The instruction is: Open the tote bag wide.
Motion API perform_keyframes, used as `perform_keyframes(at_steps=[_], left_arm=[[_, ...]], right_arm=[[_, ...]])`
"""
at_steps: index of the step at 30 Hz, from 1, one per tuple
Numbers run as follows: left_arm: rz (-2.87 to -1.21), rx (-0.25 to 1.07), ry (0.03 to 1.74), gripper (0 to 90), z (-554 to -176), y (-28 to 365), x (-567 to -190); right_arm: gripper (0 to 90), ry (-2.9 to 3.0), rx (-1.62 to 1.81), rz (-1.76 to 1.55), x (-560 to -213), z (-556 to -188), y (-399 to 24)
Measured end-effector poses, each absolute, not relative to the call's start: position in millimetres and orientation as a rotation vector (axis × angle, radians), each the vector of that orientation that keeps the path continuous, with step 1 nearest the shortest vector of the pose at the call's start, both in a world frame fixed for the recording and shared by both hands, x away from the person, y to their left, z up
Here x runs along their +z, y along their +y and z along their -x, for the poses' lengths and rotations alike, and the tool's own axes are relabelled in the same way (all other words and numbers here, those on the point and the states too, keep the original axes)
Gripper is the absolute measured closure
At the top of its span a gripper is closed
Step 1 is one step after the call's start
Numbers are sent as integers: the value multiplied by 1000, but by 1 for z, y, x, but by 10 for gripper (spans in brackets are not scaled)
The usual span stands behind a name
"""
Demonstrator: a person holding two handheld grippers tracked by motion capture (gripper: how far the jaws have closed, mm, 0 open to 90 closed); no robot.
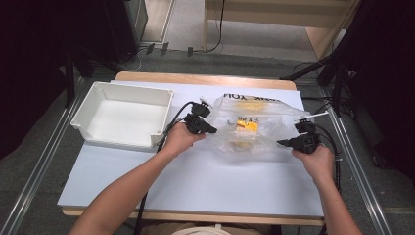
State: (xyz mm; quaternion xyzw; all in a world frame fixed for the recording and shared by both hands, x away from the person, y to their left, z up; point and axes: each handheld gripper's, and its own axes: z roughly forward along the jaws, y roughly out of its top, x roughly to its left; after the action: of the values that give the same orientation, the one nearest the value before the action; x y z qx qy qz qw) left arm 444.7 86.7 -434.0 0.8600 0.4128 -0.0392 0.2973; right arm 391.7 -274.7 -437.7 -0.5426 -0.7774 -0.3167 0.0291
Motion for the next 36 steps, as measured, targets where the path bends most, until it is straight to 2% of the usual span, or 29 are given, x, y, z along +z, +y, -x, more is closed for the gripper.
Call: perform_keyframes(at_steps=[15,25,36], left_arm=[[-2286,-83,1135,900,-434,99,-442],[-2217,-23,1223,900,-458,99,-446],[-2180,41,1281,900,-464,102,-453]], right_arm=[[900,-2392,-908,1662,-449,-372,-271],[900,-2361,-955,1764,-459,-387,-283],[900,-2370,-944,1826,-467,-391,-291]])
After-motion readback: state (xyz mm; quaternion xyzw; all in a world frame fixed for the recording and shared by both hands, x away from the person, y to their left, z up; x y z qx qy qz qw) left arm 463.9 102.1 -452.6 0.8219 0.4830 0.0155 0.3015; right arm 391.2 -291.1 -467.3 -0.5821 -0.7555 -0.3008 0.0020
